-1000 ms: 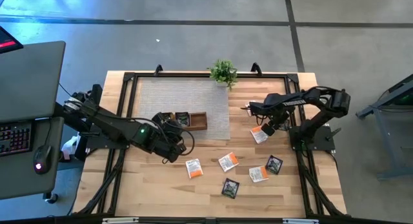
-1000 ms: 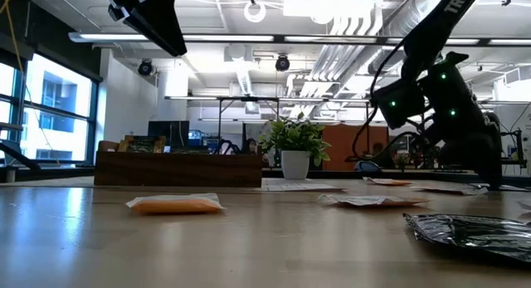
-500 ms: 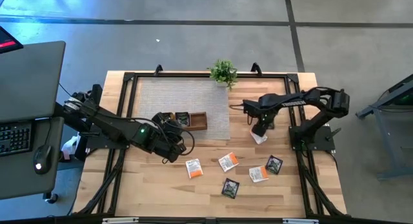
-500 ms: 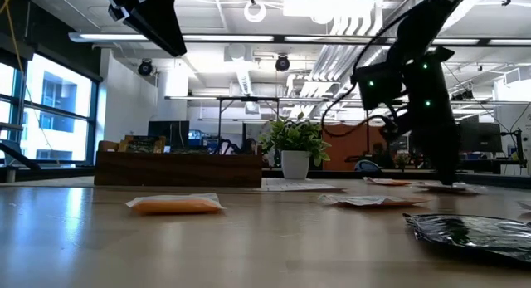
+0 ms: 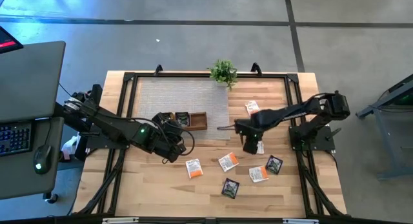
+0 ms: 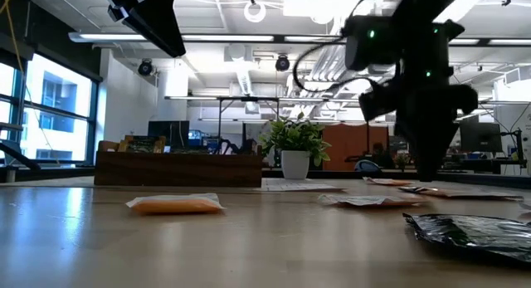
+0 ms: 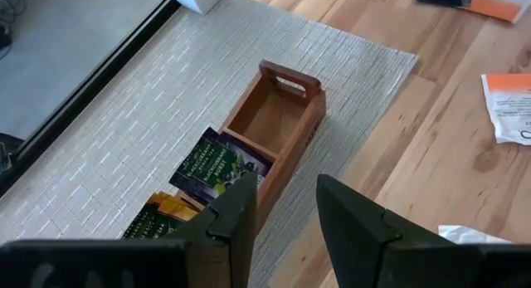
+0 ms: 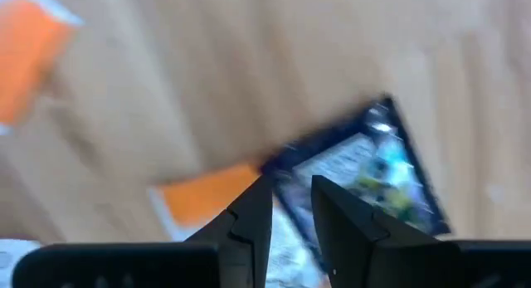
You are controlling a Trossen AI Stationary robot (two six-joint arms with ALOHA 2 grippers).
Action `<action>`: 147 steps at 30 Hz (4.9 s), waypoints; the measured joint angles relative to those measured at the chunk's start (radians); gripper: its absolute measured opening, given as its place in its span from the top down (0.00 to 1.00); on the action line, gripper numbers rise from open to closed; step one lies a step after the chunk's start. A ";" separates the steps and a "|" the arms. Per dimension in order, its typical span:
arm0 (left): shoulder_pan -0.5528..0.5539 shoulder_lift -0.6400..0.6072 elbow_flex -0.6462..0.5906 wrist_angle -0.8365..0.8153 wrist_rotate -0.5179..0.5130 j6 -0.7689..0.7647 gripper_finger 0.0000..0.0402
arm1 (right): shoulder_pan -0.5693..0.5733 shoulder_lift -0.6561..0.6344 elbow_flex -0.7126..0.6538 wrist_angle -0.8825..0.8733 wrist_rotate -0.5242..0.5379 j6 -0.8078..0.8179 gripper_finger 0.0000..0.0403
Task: Pick & Place Tea
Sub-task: Put the purple tea bag into the middle section of the wooden organizer
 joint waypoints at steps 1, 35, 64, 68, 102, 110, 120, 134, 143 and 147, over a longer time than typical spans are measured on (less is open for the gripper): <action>0.000 0.000 0.000 0.000 0.000 0.000 0.69 | 0.022 0.000 0.008 0.008 0.009 0.011 0.79; 0.000 0.020 -0.001 0.026 0.039 -0.003 0.69 | 0.004 -0.094 -0.024 0.021 0.218 0.426 0.64; 0.000 0.019 -0.016 0.052 0.063 0.000 0.69 | -0.107 -0.149 -0.278 0.263 0.207 0.570 0.64; 0.000 0.019 -0.016 0.052 0.063 0.000 0.69 | -0.095 -0.148 -0.282 0.266 0.219 0.544 0.64; 0.000 -0.022 -0.014 0.038 0.059 0.050 0.69 | 0.234 0.094 0.089 0.984 0.928 -0.442 0.99; -0.001 -0.101 -0.014 0.017 -0.029 0.050 0.69 | 0.198 0.485 0.518 1.038 1.040 -0.894 0.99; -0.002 -0.113 -0.014 -0.024 -0.039 0.049 0.69 | 0.139 0.735 0.816 0.984 1.000 -1.094 0.99; -0.001 -0.113 -0.014 0.002 -0.053 0.066 0.69 | 0.071 0.729 0.806 0.841 0.903 -0.953 0.91; -0.003 -0.113 -0.014 -0.005 -0.052 0.068 0.69 | 0.066 0.729 0.806 0.860 0.864 -0.925 0.74; -0.004 -0.113 -0.014 -0.006 -0.045 0.069 0.69 | 0.093 0.717 0.805 0.849 0.942 -0.957 0.68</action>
